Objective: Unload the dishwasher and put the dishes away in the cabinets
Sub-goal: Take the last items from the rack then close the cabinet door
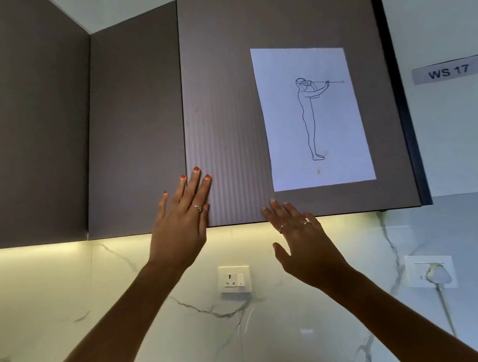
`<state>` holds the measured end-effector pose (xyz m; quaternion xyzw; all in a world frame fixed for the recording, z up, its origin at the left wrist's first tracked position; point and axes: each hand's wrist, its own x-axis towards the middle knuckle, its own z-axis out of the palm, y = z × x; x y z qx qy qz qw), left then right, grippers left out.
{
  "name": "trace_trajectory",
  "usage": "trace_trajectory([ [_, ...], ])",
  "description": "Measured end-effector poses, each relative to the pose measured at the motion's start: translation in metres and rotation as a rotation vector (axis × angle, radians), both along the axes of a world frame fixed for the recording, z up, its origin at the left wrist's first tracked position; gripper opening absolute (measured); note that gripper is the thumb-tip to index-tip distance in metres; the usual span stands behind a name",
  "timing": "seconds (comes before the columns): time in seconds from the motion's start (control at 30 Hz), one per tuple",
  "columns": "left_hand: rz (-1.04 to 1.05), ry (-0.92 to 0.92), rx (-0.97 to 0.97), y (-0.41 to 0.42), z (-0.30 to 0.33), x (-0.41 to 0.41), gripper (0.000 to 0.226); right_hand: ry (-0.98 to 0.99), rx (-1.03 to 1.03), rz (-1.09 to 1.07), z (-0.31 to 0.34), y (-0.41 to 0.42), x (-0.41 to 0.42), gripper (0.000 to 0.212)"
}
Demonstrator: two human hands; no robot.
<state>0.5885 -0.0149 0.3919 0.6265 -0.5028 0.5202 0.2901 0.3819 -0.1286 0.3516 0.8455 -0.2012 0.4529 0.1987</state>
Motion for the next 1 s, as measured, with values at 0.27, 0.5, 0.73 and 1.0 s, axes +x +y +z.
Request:
trace_trajectory([
  [0.27, -0.044, 0.098, -0.057, -0.107, -0.003, 0.062, 0.058, -0.002, -0.234, -0.233, 0.006, -0.075, 0.059, 0.064],
  [0.5, -0.161, 0.129, -0.092, -0.17, -0.001, 0.084, 0.06, -0.053, -0.345, -0.269, 0.006, -0.119, 0.078, 0.058],
  [0.73, -0.328, 0.129, -0.173, -0.193, -0.003, 0.095, 0.055, -0.093, -0.375, -0.318, -0.001, -0.136, 0.088, 0.058],
  [1.0, -0.325, 0.149, -0.164, -0.194, -0.003, 0.099, 0.055, -0.132, -0.364, -0.359, -0.001, -0.13, 0.096, 0.058],
])
